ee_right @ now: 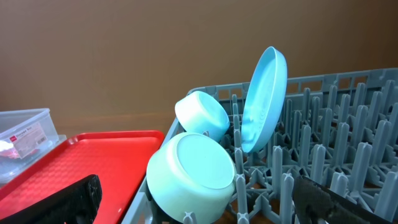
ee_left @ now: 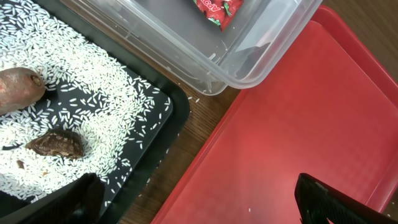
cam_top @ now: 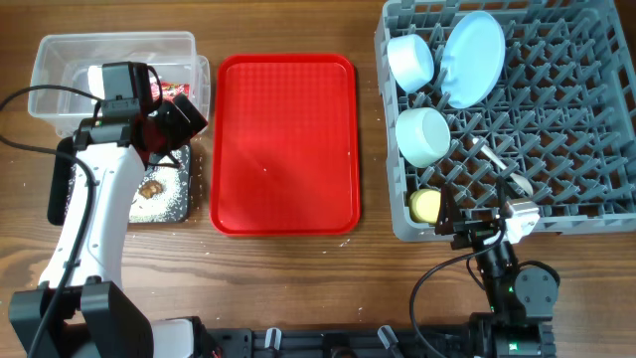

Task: Sort waste into correct bins and load items into the dishwasher rack

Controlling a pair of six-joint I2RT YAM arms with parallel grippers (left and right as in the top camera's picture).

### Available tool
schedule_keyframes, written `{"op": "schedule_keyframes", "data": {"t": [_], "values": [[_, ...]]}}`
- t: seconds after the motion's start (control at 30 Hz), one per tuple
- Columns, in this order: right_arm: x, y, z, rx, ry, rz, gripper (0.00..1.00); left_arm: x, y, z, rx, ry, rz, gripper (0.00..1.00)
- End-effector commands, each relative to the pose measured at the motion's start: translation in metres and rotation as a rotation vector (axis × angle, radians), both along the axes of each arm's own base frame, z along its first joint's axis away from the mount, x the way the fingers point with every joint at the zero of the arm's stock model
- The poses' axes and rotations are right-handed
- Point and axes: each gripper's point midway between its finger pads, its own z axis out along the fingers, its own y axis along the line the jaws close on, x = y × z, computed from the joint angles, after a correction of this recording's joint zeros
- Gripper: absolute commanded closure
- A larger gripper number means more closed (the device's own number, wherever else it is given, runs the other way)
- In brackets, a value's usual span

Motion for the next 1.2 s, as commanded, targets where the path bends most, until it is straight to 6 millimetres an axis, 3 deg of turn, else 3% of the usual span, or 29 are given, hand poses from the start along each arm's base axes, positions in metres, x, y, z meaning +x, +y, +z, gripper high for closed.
{"op": "schedule_keyframes", "data": {"t": [0.0,0.37,0.53,0.63,0.7,0.87,1.03,1.17], "values": [[-0.001,0.005,0.000,-0.010,-0.011,0.024,0.00,0.004,-0.001,0.009,0.006,-0.025,-0.019,0.00],[-0.001,0.005,0.000,-0.010,-0.011,0.024,0.00,0.002,0.004,0.010,0.032,-0.021,-0.005,0.00],[-0.001,0.005,0.000,-0.010,-0.011,0.024,0.00,-0.012,0.000,0.072,0.066,-0.206,-0.014,0.00],[-0.001,0.005,0.000,-0.010,-0.011,0.024,0.00,-0.021,-0.024,0.111,0.140,-0.429,-0.251,0.00],[-0.001,0.005,0.000,-0.010,-0.011,0.024,0.00,-0.038,-0.034,0.124,0.175,-0.580,-0.337,0.00],[-0.001,0.005,0.000,-0.010,-0.011,0.024,0.00,-0.084,-0.037,0.103,0.224,-0.819,-0.325,0.00],[-0.001,0.005,0.000,-0.010,-0.011,0.024,0.00,-0.103,-0.049,0.062,0.242,-0.997,-0.350,0.00],[-0.001,0.005,0.000,-0.011,-0.011,0.024,0.00,-0.114,-0.052,0.047,0.250,-1.052,-0.361,0.00]]}}
